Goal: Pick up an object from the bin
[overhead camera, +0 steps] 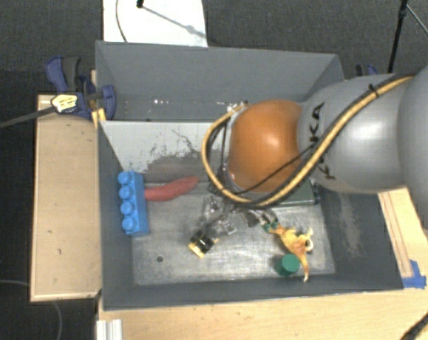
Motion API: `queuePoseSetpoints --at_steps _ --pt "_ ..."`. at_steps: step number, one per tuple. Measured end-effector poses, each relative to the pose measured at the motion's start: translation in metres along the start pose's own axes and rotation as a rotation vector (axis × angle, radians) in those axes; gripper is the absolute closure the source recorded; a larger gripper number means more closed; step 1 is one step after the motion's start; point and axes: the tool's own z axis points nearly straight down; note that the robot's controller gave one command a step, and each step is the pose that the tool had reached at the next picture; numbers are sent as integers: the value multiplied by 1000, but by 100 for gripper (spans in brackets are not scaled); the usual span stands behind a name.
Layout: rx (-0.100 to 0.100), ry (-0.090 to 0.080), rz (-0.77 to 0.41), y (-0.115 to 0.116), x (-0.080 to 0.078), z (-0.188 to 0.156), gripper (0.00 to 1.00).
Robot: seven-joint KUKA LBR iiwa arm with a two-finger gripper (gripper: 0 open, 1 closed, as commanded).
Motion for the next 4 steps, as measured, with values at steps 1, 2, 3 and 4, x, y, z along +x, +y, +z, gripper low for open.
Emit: queuePoseSetpoints --at_steps 1,2,3,4 --pt "3 -9 -208 -21 0 -38 100" --pt "-1 5 -267 -9 11 -78 100" --pt "4 -16 -193 -39 21 -92 100" --pt "1 -3 -240 -52 42 -25 0"
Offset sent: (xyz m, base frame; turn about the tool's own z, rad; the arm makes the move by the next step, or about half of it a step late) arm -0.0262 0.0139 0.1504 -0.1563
